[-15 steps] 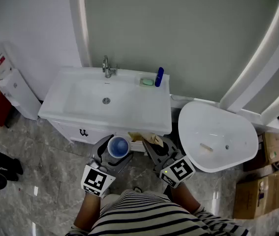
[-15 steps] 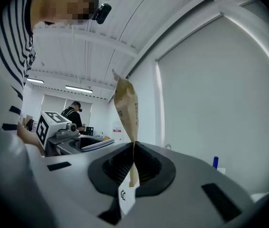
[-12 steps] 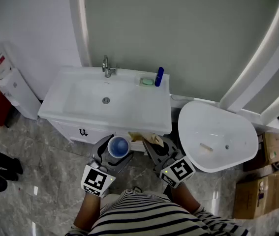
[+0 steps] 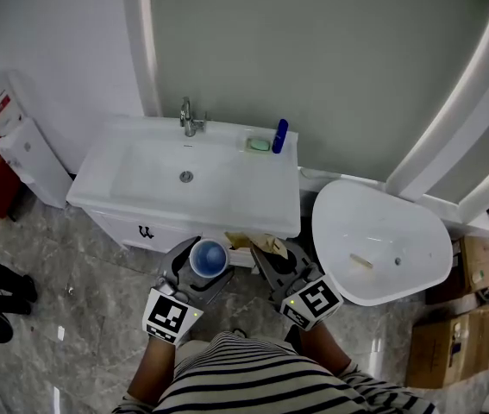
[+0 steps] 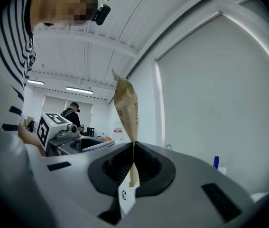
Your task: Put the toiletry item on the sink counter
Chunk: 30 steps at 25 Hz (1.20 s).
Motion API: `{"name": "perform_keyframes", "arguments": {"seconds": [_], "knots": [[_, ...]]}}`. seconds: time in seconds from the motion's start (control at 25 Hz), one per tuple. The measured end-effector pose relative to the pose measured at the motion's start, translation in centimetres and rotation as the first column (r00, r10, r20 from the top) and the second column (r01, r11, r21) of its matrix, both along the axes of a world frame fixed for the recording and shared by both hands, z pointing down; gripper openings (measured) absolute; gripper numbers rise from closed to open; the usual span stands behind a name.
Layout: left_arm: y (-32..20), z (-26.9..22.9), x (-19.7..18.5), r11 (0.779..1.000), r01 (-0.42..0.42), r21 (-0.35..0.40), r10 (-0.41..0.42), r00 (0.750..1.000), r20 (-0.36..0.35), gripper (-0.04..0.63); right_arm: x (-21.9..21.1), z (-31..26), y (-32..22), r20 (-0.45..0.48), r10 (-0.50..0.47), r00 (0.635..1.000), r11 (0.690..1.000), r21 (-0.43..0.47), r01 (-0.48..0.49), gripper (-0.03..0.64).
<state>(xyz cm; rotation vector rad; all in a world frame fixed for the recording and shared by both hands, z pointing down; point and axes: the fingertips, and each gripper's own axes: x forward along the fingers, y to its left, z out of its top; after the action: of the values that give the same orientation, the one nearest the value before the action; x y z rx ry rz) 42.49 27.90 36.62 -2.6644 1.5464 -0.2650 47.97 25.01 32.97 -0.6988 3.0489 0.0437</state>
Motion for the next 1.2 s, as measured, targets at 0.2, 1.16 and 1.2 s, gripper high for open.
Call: {"name": "perform_keyframes", "arguments": {"seconds": [0.2, 1.16, 1.2], "knots": [[-0.2, 0.0, 0.1, 1.000, 0.007, -0.008, -0.007, 1.000, 0.005, 0.370, 0.2, -0.7, 0.0, 0.039, -0.019, 0.999, 1.000, 0.002, 0.019, 0.011], [0.9, 1.9, -5.2, 0.993, 0.104, -0.050, -0.104, 0.995, -0.002, 0.368, -4.8, 1.0, -0.1, 0.037, -0.081, 0.996, 0.995, -0.048, 0.082, 0.012], [0.7, 2.0, -6.0, 0.993, 0.109, -0.050, -0.109, 0.994, -0.005, 0.369, -5.6, 1.1, -0.2, 0.032, -0.082, 0.996, 0.995, -0.049, 0.084, 0.012]]}}
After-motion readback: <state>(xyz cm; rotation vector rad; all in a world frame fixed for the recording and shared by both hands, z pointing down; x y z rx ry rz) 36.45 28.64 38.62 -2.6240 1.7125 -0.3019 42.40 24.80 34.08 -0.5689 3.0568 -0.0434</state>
